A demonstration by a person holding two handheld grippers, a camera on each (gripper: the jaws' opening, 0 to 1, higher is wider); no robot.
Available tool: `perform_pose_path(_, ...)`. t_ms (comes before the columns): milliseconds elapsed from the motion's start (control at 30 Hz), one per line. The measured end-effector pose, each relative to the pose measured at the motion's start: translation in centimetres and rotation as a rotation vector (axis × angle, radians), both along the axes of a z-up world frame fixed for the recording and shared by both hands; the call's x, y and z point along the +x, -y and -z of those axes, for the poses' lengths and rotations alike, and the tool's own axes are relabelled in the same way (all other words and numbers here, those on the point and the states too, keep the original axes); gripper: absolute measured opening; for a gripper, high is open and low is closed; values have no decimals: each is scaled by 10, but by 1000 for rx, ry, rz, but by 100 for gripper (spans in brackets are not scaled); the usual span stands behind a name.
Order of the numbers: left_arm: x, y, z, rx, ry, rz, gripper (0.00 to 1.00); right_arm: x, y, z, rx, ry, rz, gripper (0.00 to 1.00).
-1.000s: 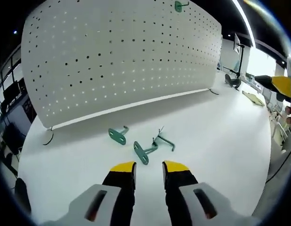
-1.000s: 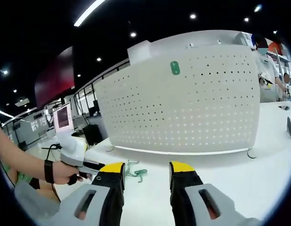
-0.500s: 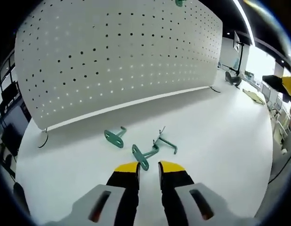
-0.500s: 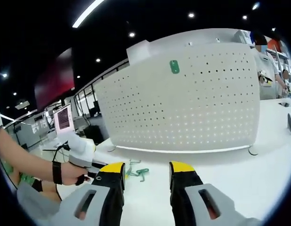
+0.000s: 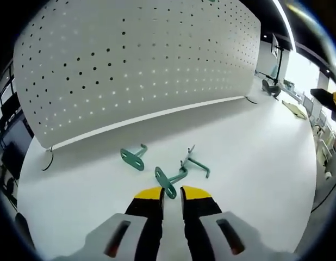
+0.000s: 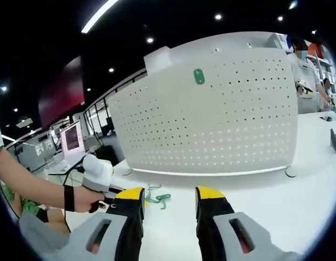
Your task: Insert the hook assembly into the mounting plate slot until the hook locks in place.
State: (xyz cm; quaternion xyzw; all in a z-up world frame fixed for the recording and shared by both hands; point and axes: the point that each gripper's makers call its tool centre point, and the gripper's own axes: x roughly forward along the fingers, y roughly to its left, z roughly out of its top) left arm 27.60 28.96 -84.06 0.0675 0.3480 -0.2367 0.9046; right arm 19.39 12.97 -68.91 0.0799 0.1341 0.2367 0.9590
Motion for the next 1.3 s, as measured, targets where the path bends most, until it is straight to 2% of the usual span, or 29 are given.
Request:
perform_pose_path(233, -1, -3, 5, 11, -19, 2, 8, 0, 3, -1, 2, 0, 8, 37)
perform_pose_path(600, -3, -6, 3, 13, -24, -7, 6, 1, -4, -2, -3, -3, -8, 37)
perform_pose_path(667, -6, -4, 3, -16, -38, -1, 3, 0, -5, -2, -9, -1, -12, 37)
perform_pose_path(767, -8, -7, 4, -4, -37, 4, 2, 0, -7, -2, -4, -5, -16, 37)
perform_pose_path(1000, -11, -6, 4, -35, -50, 3, 2, -2, -9, -1, -7, -3, -20, 37)
perform_pose_path(1300, -17, -1, -8, -98, -45, 2, 2, -3, -11, -3, -8, -2, -26, 37)
